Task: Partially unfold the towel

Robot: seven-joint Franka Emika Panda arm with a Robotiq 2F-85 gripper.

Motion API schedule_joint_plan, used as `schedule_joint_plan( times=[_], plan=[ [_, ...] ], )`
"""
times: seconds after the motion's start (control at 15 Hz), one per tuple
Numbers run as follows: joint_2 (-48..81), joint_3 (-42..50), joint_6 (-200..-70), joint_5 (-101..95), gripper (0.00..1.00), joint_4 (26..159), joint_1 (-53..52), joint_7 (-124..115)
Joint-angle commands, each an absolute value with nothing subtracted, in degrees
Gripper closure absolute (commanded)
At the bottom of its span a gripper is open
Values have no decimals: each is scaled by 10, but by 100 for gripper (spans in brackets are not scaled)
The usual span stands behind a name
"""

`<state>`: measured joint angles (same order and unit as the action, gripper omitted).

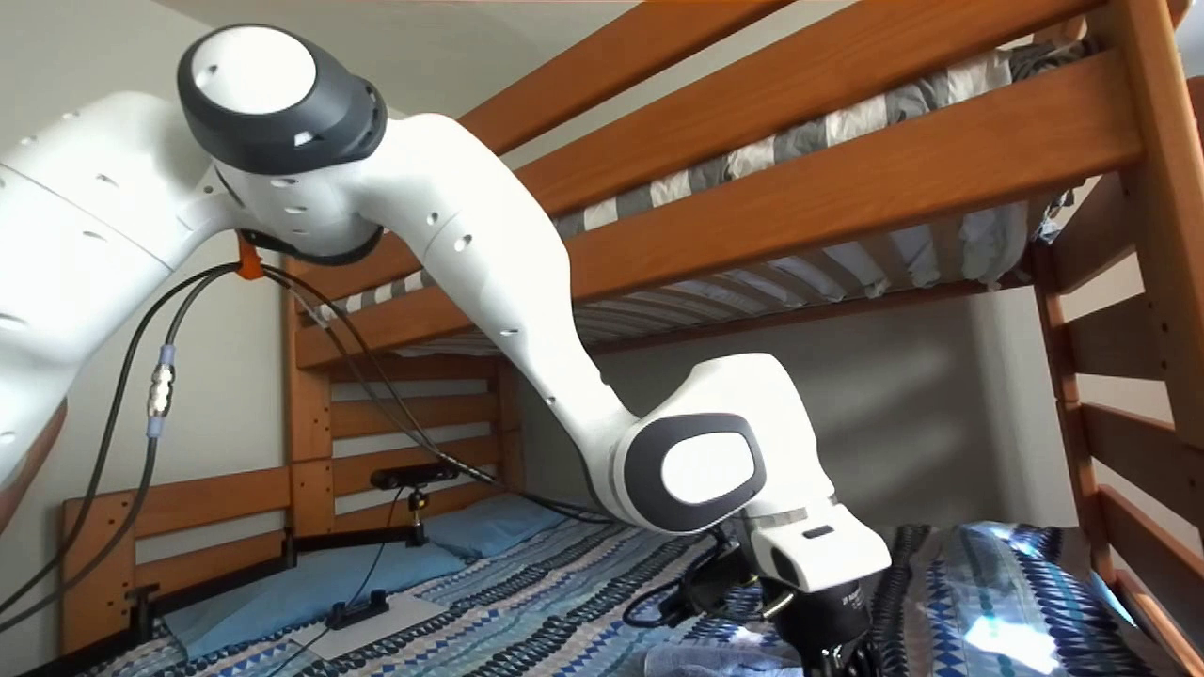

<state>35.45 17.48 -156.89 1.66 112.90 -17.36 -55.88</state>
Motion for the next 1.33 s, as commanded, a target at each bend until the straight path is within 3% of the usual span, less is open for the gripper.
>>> schedule_joint_plan(
  times=[0.0, 0.67, 0.73, 1.27],
  plan=[
    [289, 240, -1633, -42, 99, 1245, -225, -639],
    [266, 395, -1682, -158, 99, 1332, -358, -727],
    [290, 367, -1668, -136, 96, 1302, -330, -709],
    [289, 381, -1670, -136, 99, 1309, -348, -709]
  ],
)
